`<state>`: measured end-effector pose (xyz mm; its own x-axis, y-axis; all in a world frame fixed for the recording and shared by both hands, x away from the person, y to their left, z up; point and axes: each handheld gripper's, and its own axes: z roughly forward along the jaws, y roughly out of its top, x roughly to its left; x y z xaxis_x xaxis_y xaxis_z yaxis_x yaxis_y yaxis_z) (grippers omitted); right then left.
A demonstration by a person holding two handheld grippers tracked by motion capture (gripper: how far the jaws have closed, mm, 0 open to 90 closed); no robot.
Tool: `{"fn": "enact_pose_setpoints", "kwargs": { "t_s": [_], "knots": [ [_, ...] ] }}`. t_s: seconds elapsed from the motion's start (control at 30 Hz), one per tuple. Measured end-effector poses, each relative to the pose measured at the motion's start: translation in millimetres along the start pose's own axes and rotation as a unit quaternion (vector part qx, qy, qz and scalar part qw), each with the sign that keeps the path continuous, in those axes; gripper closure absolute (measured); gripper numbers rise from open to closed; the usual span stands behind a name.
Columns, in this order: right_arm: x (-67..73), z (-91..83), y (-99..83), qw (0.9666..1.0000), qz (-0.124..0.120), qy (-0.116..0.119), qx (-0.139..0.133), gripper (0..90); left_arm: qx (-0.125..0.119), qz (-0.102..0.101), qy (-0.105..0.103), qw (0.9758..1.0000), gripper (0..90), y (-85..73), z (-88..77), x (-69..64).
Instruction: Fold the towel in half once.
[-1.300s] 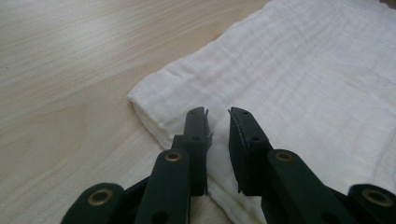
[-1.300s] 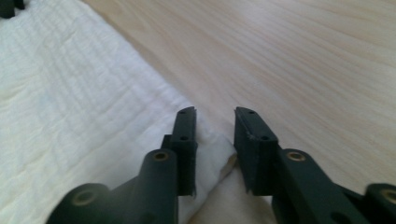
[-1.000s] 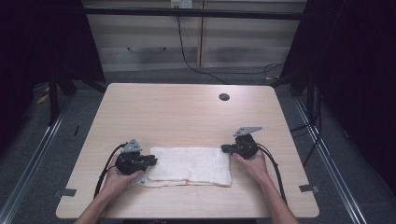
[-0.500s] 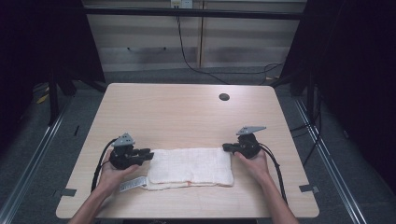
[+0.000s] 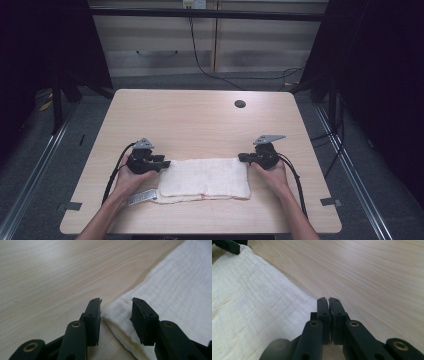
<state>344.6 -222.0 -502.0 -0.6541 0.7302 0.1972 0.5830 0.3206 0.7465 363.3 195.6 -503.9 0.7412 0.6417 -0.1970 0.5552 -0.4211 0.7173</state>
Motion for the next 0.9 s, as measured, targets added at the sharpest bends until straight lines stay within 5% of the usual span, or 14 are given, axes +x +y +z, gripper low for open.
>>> {"fn": "enact_pose_setpoints", "kwargs": {
  "t_s": [0.13,0.47,0.9],
  "knots": [
    [0.2,1.6,0.3,1.0,0.004,0.002,-0.003,87.8,0.003,0.011,0.004,0.9999,59.9,0.4,0.6,-2.2],
    [0.2,-2.7,1.1,0.9999,0.008,0.004,-0.009,87.9,0.004,0.033,-0.014,0.9994,83.7,-6.9,-4.3,-4.1],
    [6.7,-17.0,9.9,0.9989,0.001,0.017,-0.044,88.2,0.002,0.03,-0.009,0.9995,85.4,-7.1,-3.7,-5.9]
  ]
}}
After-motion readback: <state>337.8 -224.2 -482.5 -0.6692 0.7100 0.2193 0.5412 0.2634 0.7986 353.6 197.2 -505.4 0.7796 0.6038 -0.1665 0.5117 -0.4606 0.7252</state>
